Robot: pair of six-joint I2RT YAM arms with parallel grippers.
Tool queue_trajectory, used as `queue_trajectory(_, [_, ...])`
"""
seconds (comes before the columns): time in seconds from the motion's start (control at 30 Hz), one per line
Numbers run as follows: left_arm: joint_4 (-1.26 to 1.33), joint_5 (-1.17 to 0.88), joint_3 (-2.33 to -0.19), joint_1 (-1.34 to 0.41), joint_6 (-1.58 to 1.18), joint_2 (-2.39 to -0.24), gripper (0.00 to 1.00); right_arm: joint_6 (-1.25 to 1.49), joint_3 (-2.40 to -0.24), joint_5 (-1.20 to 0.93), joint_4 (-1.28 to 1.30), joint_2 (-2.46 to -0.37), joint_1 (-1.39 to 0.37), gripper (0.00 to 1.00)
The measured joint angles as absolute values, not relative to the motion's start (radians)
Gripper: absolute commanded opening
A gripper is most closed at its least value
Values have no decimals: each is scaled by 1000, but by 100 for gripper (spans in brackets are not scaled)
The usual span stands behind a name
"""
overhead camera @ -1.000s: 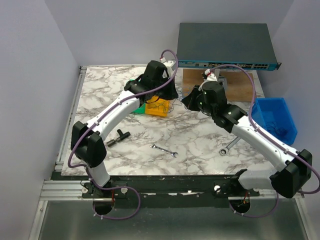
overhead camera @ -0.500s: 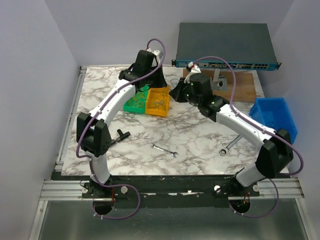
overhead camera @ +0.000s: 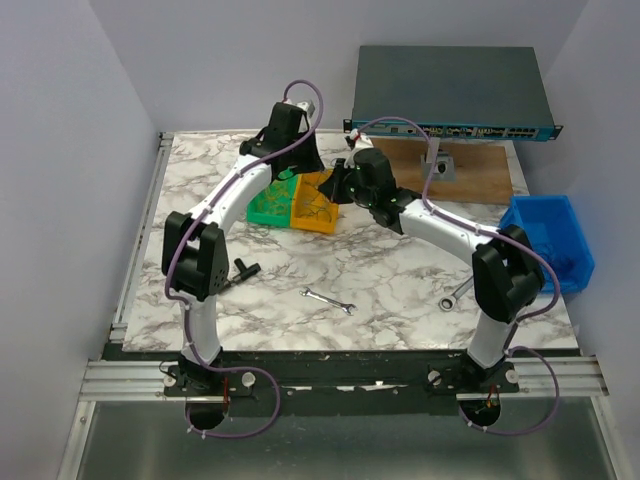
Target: Untangle the cables
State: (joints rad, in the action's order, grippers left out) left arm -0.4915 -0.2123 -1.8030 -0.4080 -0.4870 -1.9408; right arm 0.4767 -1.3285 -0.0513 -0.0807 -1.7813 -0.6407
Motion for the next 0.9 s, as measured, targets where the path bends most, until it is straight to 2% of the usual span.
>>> queue_trajectory(0.33, [-505, -190, -1841, -390, -496, -2120, 0, 471, -1394, -51, -143, -1946, -641, 1])
queue_trajectory(0.53, [-516, -130, -1857, -377, -505, -2141, 0, 471, -1490, -42, -121, -2056, -641, 1])
queue_trajectory(0.67, [-517, -99, -1844, -375, -506, -2127, 5, 471, -1496, -7, -104, -2059, -641, 1])
queue_trajectory(0.7, [-518, -91, -1839, -375, -505, -2117, 10, 471, -1497, 6, -101, -2059, -641, 1])
queue_trajectory(0.73, [-519, -85, -1834, -375, -504, -2107, 18, 471, -1497, 18, -96, -2059, -641, 1])
queue_trajectory(0.8, [-521, -78, -1817, -375, -500, -2078, 45, 471, -1497, 41, -85, -2059, -641, 1])
queue_trajectory(0.9, [-524, -78, -1795, -375, -496, -2028, 58, 476, -1499, 71, -58, -2059, -641, 1])
